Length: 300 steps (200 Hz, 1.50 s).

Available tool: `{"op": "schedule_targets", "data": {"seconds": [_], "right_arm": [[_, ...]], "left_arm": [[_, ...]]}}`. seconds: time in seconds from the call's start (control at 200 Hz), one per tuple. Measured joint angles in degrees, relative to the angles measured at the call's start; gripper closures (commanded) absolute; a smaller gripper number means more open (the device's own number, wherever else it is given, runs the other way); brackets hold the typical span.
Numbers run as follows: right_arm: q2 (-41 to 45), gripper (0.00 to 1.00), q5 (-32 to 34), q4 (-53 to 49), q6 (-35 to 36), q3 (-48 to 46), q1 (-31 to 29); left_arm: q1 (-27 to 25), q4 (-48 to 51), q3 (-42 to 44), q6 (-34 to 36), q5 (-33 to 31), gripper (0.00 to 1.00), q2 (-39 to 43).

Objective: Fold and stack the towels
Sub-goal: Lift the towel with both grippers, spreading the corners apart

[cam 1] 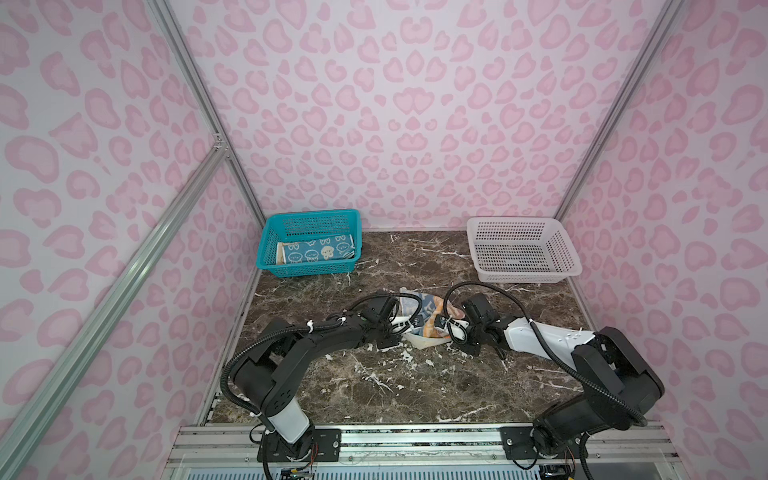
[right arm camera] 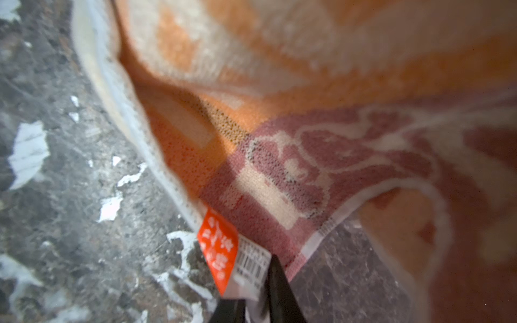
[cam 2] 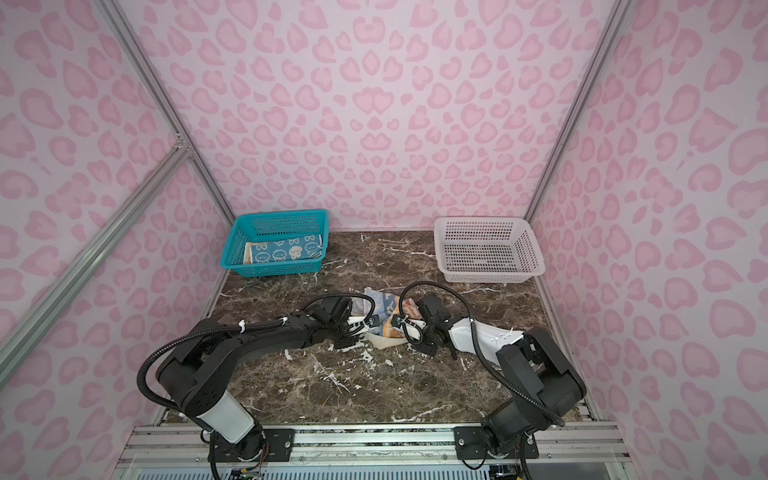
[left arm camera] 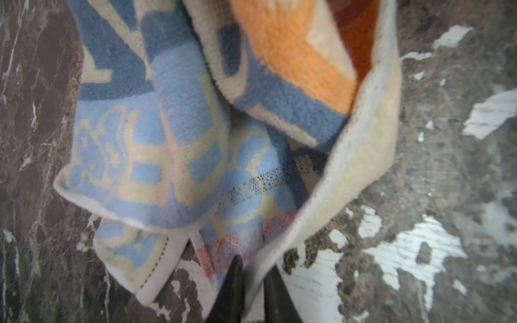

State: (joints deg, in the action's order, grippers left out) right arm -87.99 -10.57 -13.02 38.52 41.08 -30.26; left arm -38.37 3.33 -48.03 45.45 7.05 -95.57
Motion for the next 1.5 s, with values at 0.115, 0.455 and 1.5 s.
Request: {"op": "schedule_targets", "data": {"seconds": [0.115,0.455,1.5], "right_arm": [[0.39,1.00,-0.15,0.13,0.00,-0.26,0.04],[7.85,1.00,-1.62,2.89,-1.07,-1.14,0.33],[31.50,1.00,-3.02,-12.31,-10.43,38.97,-8.13]], "left_arm": [[-0.22,0.37,-0.02,0.11,-0.59,0.96,-0.07],[-0.13,1.42,-2.40,-5.29,-4.81,0.96,3.10],[4.28,15.93,-31.08,-5.92,2.93,0.97,36.06]]}}
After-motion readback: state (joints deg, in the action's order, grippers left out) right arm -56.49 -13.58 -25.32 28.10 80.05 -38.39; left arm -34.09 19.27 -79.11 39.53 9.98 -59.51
